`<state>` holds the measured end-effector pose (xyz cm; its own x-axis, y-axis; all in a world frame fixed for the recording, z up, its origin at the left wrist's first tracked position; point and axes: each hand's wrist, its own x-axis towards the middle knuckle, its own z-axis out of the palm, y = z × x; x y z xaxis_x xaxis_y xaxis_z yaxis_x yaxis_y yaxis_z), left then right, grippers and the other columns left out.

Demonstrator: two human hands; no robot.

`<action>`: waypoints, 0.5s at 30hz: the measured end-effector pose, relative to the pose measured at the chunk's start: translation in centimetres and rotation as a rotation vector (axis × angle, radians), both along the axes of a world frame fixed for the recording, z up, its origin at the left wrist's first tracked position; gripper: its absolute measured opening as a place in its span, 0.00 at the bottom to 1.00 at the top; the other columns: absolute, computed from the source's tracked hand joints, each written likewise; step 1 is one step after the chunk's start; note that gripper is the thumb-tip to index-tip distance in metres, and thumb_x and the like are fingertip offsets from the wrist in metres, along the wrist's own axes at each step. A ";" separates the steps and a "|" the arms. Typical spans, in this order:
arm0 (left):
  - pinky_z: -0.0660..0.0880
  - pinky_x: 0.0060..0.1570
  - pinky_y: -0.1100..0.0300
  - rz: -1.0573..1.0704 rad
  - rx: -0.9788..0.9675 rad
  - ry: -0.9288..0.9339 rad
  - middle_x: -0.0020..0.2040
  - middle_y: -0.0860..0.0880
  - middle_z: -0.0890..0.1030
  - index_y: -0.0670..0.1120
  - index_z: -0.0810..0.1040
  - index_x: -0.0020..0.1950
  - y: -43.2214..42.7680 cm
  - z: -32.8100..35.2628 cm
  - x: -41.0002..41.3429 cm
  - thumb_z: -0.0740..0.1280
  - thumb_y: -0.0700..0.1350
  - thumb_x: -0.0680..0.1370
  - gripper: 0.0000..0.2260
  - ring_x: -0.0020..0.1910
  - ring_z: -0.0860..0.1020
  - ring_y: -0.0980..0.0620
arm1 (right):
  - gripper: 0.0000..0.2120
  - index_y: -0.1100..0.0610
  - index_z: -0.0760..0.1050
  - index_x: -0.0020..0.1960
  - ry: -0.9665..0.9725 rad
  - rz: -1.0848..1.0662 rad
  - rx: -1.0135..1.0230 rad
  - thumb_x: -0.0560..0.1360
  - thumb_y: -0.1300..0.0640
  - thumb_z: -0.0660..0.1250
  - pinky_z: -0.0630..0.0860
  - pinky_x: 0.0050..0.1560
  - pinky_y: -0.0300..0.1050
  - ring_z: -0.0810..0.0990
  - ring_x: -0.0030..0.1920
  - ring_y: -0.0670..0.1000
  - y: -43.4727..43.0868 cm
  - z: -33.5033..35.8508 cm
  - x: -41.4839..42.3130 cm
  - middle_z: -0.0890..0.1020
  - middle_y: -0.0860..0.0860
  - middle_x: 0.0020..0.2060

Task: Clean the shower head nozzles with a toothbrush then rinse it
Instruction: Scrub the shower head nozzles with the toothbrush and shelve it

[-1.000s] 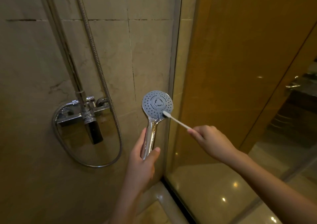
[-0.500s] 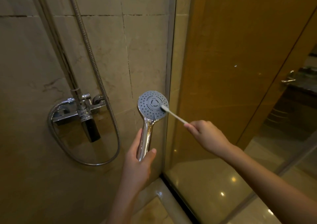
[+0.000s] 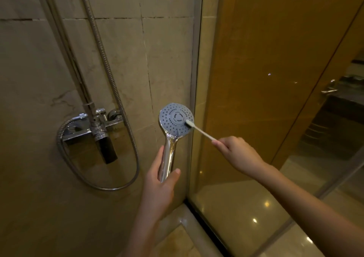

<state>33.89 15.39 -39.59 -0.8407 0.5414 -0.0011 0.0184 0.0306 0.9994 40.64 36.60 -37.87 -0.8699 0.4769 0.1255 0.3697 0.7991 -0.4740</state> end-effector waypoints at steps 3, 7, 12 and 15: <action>0.68 0.64 0.49 0.009 -0.003 0.062 0.71 0.52 0.68 0.60 0.60 0.71 -0.1 0.4 0.4 0.67 0.38 0.74 0.31 0.67 0.69 0.45 | 0.19 0.51 0.70 0.33 0.047 -0.005 -0.065 0.78 0.43 0.56 0.65 0.25 0.36 0.68 0.24 0.43 0.5 0.1 -0.1 0.72 0.47 0.25; 0.66 0.66 0.50 0.014 -0.014 0.078 0.71 0.53 0.67 0.58 0.60 0.71 -0.6 0.6 0.2 0.67 0.38 0.74 0.31 0.68 0.68 0.48 | 0.20 0.50 0.72 0.33 -0.028 0.052 -0.015 0.77 0.41 0.55 0.64 0.24 0.35 0.69 0.22 0.42 -0.5 -0.8 -0.3 0.72 0.46 0.25; 0.65 0.65 0.54 0.028 -0.031 0.085 0.72 0.54 0.65 0.60 0.59 0.72 -0.4 0.8 0.8 0.67 0.39 0.74 0.32 0.68 0.67 0.52 | 0.20 0.53 0.73 0.35 0.020 0.026 -0.037 0.78 0.42 0.55 0.67 0.26 0.39 0.70 0.25 0.45 0.2 -0.5 -0.3 0.73 0.47 0.26; 0.65 0.66 0.42 0.030 -0.041 0.066 0.71 0.50 0.68 0.61 0.60 0.71 -0.4 0.5 0.7 0.67 0.38 0.74 0.31 0.68 0.68 0.41 | 0.20 0.52 0.72 0.34 -0.008 0.058 -0.009 0.77 0.41 0.55 0.65 0.25 0.37 0.69 0.24 0.43 -0.2 -0.6 -0.2 0.73 0.46 0.26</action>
<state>34.61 14.96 -39.06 -0.8554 0.5169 0.0331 0.0824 0.0727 0.9939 40.49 36.39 -38.50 -0.8970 0.4270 0.1142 0.3271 0.8151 -0.4782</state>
